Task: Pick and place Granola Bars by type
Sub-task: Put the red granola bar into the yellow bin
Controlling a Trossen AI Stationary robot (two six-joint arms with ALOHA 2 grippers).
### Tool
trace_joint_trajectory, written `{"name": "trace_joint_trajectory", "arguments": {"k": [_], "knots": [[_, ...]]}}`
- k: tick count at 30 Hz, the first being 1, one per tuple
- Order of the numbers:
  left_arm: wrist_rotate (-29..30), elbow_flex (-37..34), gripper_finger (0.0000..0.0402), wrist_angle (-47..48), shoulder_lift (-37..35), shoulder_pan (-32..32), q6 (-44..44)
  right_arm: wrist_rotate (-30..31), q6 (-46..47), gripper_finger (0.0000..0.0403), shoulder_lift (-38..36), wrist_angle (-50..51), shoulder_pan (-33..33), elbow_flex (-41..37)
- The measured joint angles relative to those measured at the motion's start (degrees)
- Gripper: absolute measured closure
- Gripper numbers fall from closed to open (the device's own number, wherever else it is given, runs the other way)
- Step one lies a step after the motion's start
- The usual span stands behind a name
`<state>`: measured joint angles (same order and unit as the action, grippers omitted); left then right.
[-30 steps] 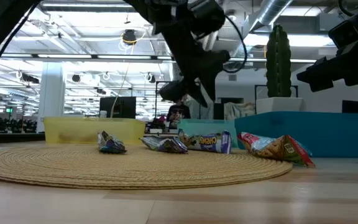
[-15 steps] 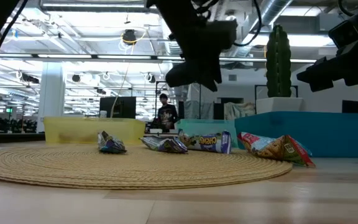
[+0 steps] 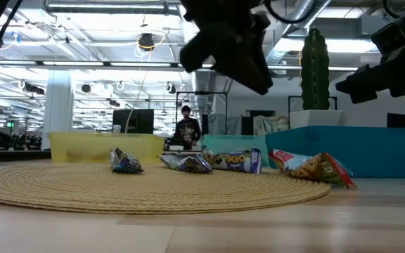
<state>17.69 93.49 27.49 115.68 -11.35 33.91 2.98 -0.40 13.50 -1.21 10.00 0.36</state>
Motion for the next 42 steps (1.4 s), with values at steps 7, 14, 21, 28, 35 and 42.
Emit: {"name": "trace_joint_trajectory", "arguments": {"k": [7, 14, 21, 28, 35, 42], "knots": [[-7.21, 0.00, 0.0274, -0.66, 0.02, -2.77, -1.98, 0.00, 0.00, 0.0249, 0.00, 0.00, -0.01, -0.01], [-11.04, 0.00, 0.0274, -1.27, 0.04, -5.35, 7.66, 0.00, 0.00, 0.0249, -0.01, -0.01, -0.01, 0.00], [-13.01, 0.00, 0.0274, -0.06, 0.60, -7.93, 20.30, 0.00, 0.00, 0.0249, 0.00, -0.02, -0.02, 0.00], [-13.80, -0.08, 0.0274, 1.78, 1.82, -9.58, 32.62, 0.00, 0.00, 0.0249, 0.00, 0.00, 0.00, 0.00], [-12.67, -0.11, 0.0274, -1.76, 4.22, -9.91, 40.97, 0.00, -0.02, 0.0249, -0.02, -0.05, -0.02, -0.02], [-8.49, -0.07, 0.0274, -7.52, 6.51, -8.86, 45.15, 0.00, -0.01, 0.0249, -0.04, -0.05, 0.00, 0.00]]}}
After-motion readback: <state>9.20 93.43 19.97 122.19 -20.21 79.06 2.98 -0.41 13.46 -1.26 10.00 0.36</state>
